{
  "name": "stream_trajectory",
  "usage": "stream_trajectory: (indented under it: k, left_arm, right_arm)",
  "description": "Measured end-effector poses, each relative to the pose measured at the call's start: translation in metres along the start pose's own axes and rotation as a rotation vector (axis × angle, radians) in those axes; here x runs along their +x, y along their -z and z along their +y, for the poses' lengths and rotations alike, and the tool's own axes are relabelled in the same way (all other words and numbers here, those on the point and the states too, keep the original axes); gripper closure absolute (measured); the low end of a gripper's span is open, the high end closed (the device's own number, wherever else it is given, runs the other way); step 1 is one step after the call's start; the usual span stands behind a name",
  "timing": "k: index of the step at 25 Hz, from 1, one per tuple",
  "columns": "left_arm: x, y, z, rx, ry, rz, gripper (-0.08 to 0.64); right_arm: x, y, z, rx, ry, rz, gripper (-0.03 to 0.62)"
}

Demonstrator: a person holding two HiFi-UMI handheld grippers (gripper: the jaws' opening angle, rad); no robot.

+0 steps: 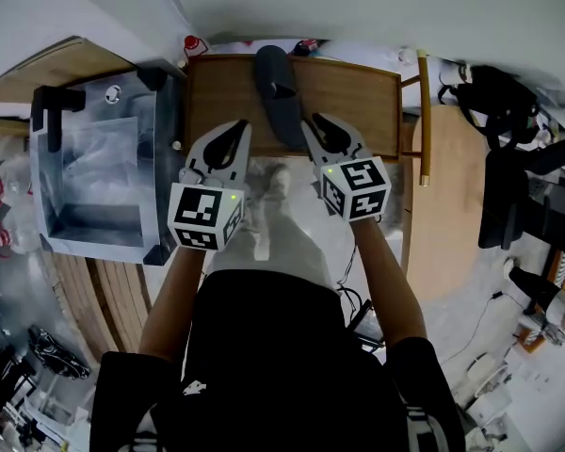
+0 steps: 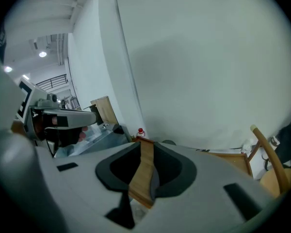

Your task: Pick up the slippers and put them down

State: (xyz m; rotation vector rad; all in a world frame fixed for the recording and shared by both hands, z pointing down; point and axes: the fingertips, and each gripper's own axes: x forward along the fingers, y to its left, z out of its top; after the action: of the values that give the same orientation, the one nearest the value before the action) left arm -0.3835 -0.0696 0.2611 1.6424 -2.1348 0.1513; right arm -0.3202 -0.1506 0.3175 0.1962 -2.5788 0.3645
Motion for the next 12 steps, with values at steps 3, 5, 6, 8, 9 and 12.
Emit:
stream_trajectory:
  k: [3,5,6,8,9,12]
  left_arm:
    - [0.006,0.012,0.007,-0.014,-0.009,0.025,0.555]
    - [0.01,0.02,0.012,-0.024,-0.015,0.041,0.555]
    - [0.012,0.024,0.014,-0.028,-0.017,0.049,0.555]
    - [0.016,0.031,0.017,-0.031,-0.019,0.062,0.555]
    - [0.017,0.034,0.018,-0.032,-0.02,0.066,0.555]
    - [0.025,0.04,0.02,-0.038,-0.013,0.073,0.555]
  right_arm:
    - [0.016,0.016,-0.006,0.003,-0.005,0.046,0.516]
    - [0.028,0.026,-0.009,0.003,-0.011,0.079,0.505]
    - [0.034,0.031,-0.011,0.002,-0.014,0.095,0.499]
    - [0.045,0.041,-0.013,0.001,-0.019,0.127,0.487]
    - [0.049,0.046,-0.015,0.002,-0.021,0.141,0.483]
    - [0.063,0.06,-0.022,0.008,-0.022,0.178,0.48]
